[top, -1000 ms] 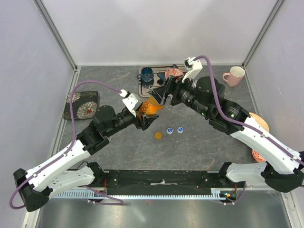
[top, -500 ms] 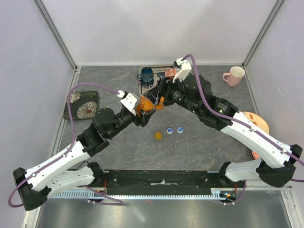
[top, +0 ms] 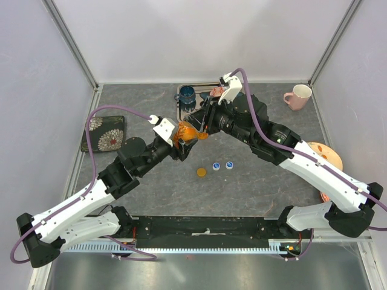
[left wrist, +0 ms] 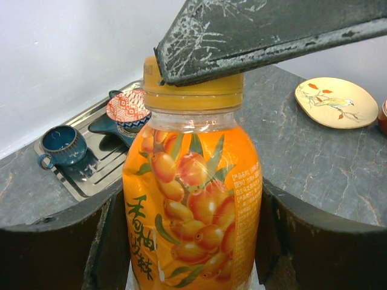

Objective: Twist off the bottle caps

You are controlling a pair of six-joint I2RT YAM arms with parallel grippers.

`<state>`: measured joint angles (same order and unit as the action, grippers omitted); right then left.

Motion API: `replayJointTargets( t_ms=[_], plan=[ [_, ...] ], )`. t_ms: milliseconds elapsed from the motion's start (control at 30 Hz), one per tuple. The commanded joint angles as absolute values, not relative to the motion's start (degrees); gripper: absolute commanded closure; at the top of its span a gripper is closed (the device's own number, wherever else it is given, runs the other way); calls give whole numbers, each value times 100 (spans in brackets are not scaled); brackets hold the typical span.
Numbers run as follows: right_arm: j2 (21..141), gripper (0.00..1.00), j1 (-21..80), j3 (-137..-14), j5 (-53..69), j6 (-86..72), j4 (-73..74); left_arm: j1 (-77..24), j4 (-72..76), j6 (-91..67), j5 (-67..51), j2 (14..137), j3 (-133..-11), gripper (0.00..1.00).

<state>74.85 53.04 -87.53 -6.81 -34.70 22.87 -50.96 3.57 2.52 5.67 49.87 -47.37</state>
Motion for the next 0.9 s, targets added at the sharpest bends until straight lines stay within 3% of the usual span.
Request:
replayJointTargets(
  t_ms=[0, 167, 333, 567, 767, 867],
  plan=[
    [7435, 69, 5326, -8693, -493, -3481, 2030, -5133, 747, 431, 642, 4922, -4720, 79],
    [7418, 100, 5317, -8622, -256, -3367, 2021, -5133, 791, 422, 528, 4878, -4755, 79],
    [7295, 100, 5326, -8525, 490, -2762, 1925, -5124, 730, 238, -139, 4781, -4860, 80],
    [6821, 100, 5317, -8253, 1244, -1601, 1907, -4817, 290, -709, -3160, 5150, -5668, 83],
    [6488, 100, 5309, -8052, 2889, -898, 1794, -4070, 1737, -2353, -6138, 5493, -5652, 85],
    [6215, 100, 5309, -7832, 3585, -783, 1583, -3754, 2967, -3346, -6826, 5642, -5494, 86]
  ],
)
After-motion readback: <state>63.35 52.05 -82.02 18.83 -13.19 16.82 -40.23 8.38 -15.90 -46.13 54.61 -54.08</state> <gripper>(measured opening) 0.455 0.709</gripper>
